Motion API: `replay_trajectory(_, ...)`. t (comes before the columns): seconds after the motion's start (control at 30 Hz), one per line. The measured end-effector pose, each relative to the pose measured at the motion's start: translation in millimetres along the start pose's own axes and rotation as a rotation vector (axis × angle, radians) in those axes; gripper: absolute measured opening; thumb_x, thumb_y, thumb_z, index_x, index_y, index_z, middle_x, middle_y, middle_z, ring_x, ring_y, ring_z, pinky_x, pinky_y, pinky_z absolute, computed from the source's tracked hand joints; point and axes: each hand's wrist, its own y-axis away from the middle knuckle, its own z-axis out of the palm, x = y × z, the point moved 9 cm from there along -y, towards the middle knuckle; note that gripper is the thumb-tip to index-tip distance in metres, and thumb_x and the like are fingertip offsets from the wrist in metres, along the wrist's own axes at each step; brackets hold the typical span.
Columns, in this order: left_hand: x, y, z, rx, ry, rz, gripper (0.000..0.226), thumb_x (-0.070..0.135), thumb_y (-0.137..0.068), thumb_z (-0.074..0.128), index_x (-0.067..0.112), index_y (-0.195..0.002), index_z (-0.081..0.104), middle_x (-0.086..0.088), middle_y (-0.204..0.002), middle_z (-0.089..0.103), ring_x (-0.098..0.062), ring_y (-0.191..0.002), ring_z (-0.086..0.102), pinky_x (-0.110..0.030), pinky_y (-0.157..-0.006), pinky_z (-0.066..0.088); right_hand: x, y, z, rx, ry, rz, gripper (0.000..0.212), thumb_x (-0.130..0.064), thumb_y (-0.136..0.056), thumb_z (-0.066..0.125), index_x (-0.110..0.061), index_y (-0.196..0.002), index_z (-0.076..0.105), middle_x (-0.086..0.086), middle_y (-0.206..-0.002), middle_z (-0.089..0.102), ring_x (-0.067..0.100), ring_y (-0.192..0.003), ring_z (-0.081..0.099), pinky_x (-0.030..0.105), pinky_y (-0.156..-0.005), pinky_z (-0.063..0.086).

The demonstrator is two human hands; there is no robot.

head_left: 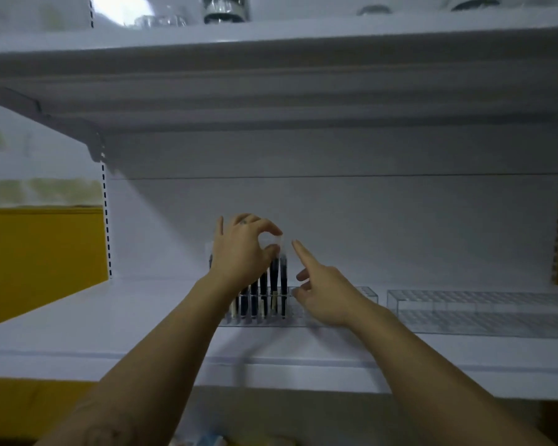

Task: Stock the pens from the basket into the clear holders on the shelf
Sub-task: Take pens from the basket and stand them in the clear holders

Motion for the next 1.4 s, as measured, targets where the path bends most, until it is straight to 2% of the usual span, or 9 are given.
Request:
replay_trajectory(0.2, -18, 3, -3, -0.009, 0.034, -0.107, 0.023, 0.041, -0.090, 0.061, 0.036, -0.112, 0.062, 0.009, -0.133, 0.055, -0.018, -0.137, 0.033, -0.054, -0.118, 0.004, -6, 15, 1, -0.039, -0.016, 0.018, 0.075, -0.026, -0.097, 0.052, -0.034, -0.154, 0.003, 0.010, -0.142, 0.048, 0.024, -0.123, 0.051, 0.032, -0.101, 0.042)
replay_trajectory(0.37, -21, -3, 0, -0.059, 0.085, -0.168, 0.023, 0.043, -0.091, 0.059, 0.029, -0.109, 0.060, 0.010, -0.122, 0.061, -0.019, -0.131, 0.040, -0.053, -0.118, 0.005, -11, 12, 1, -0.046, 0.073, 0.055, 0.075, -0.022, -0.097, 0.051, -0.028, -0.155, 0.004, 0.013, -0.140, 0.049, 0.027, -0.119, 0.053, 0.034, -0.099, 0.044)
replay_trajectory(0.47, -18, -5, -2, -0.032, 0.093, -0.159, 0.015, 0.040, -0.093, 0.057, 0.027, -0.101, 0.060, 0.010, -0.106, 0.066, -0.019, -0.120, 0.048, -0.052, -0.117, 0.010, -16, 10, 2, -0.054, 0.101, 0.068, 0.075, -0.020, -0.095, 0.051, -0.026, -0.155, 0.006, 0.014, -0.142, 0.046, 0.030, -0.122, 0.051, 0.036, -0.101, 0.044)
replay_trajectory(0.6, -15, -6, -1, -0.018, 0.116, -0.117, 0.011, 0.036, -0.093, 0.058, 0.027, -0.098, 0.061, 0.010, -0.102, 0.067, -0.017, -0.115, 0.052, -0.051, -0.117, 0.012, -15, 10, 8, -0.061, 0.147, 0.087, 0.073, -0.017, -0.094, 0.051, -0.022, -0.154, 0.011, 0.016, -0.137, 0.051, 0.032, -0.121, 0.051, 0.038, -0.099, 0.045)
replay_trajectory(0.77, -10, -19, 11, -0.166, 0.246, -0.049, 0.009, 0.033, -0.089, 0.065, 0.033, -0.086, 0.056, 0.016, -0.092, 0.063, -0.011, -0.093, 0.061, -0.049, -0.104, 0.039, -9, 4, 6, -0.041, 0.165, 0.100, 0.079, -0.022, -0.093, 0.053, -0.027, -0.155, 0.004, 0.015, -0.134, 0.054, 0.031, -0.117, 0.053, 0.037, -0.097, 0.046)
replay_trajectory(1.0, -14, -24, 18, -0.261, 0.260, -0.062, 0.006, 0.026, -0.089, 0.065, 0.025, -0.089, 0.059, 0.001, -0.105, 0.066, -0.013, -0.096, 0.060, -0.033, -0.090, 0.049, -2, 2, 3, -0.048, 0.135, 0.112, 0.077, -0.025, -0.094, 0.055, -0.026, -0.154, 0.007, 0.014, -0.136, 0.052, 0.030, -0.118, 0.052, 0.036, -0.099, 0.045)
replay_trajectory(1.1, -20, -20, 26, -0.312, 0.173, -0.068, 0.007, 0.031, -0.088, 0.065, 0.030, -0.090, 0.059, 0.002, -0.109, 0.061, -0.016, -0.103, 0.057, -0.041, -0.097, 0.047, -1, 0, 4, -0.051, 0.142, 0.125, 0.082, -0.028, -0.094, 0.055, -0.027, -0.154, -0.001, 0.014, -0.133, 0.055, 0.030, -0.115, 0.055, 0.038, -0.098, 0.046)
replay_trajectory(1.23, -19, -15, 19, -0.212, 0.074, -0.022, 0.019, 0.039, -0.087, 0.065, 0.032, -0.104, 0.061, 0.005, -0.116, 0.056, -0.018, -0.113, 0.051, -0.047, -0.108, 0.033, 0, 1, 4, -0.058, 0.123, 0.128, 0.085, -0.028, -0.095, 0.055, -0.026, -0.154, -0.005, 0.014, -0.129, 0.057, 0.028, -0.112, 0.057, 0.038, -0.097, 0.047)
replay_trajectory(1.4, -5, 8, 1, -0.128, -0.039, 0.094, 0.040, 0.040, -0.090, 0.061, 0.029, -0.127, 0.054, 0.003, -0.135, 0.051, -0.020, -0.127, 0.042, -0.045, -0.114, 0.023, -6, 16, -1, -0.034, 0.167, 0.090, 0.088, -0.032, -0.092, 0.061, -0.026, -0.154, -0.001, 0.010, -0.155, 0.027, 0.030, -0.137, 0.035, 0.037, -0.111, 0.033)
